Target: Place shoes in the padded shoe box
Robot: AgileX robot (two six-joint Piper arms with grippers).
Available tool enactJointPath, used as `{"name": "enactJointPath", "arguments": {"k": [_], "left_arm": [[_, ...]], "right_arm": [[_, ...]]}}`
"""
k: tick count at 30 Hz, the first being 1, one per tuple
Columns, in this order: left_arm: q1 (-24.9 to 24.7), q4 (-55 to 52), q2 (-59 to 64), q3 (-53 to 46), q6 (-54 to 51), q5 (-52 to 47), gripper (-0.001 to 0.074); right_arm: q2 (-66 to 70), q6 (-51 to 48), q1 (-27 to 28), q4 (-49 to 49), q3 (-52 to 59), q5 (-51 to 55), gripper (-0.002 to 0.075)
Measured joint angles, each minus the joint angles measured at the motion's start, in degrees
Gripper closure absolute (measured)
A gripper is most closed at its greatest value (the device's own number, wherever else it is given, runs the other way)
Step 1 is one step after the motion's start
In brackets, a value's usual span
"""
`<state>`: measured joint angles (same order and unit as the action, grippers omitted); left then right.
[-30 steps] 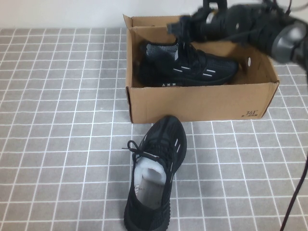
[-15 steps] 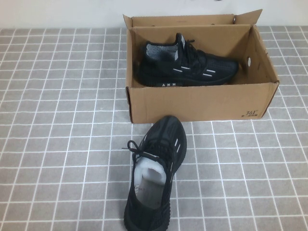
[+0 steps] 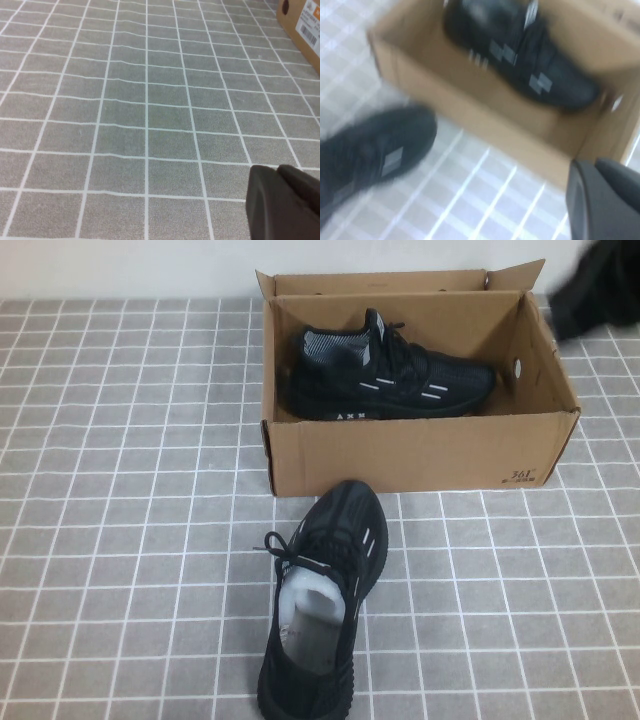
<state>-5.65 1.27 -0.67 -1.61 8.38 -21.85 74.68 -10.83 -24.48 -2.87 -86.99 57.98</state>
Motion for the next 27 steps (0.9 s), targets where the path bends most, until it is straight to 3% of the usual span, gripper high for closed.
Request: {"name": "enactJointPath", "arguments": {"k": [5, 12, 20, 27], "left_arm": [[0.0, 0.0, 0.0, 0.0, 0.0, 0.0, 0.0739], [0.0, 0.0, 0.0, 0.0, 0.0, 0.0, 0.0739], [0.0, 0.0, 0.0, 0.0, 0.0, 0.0, 0.0739], [0.0, 0.0, 0.0, 0.0, 0.0, 0.0, 0.0739]], "right_arm": [[-2.3, 0.1, 0.0, 0.3, 9.5, 2.2, 0.0731], [0.3, 0.1, 0.0, -1.8, 12.8, 5.1, 0.0731], [4.3, 0.1, 0.0, -12.2, 12.8, 5.2, 0.0731], [3.4, 0.2, 1.1, -22.1, 12.8, -4.0, 0.0731]]}}
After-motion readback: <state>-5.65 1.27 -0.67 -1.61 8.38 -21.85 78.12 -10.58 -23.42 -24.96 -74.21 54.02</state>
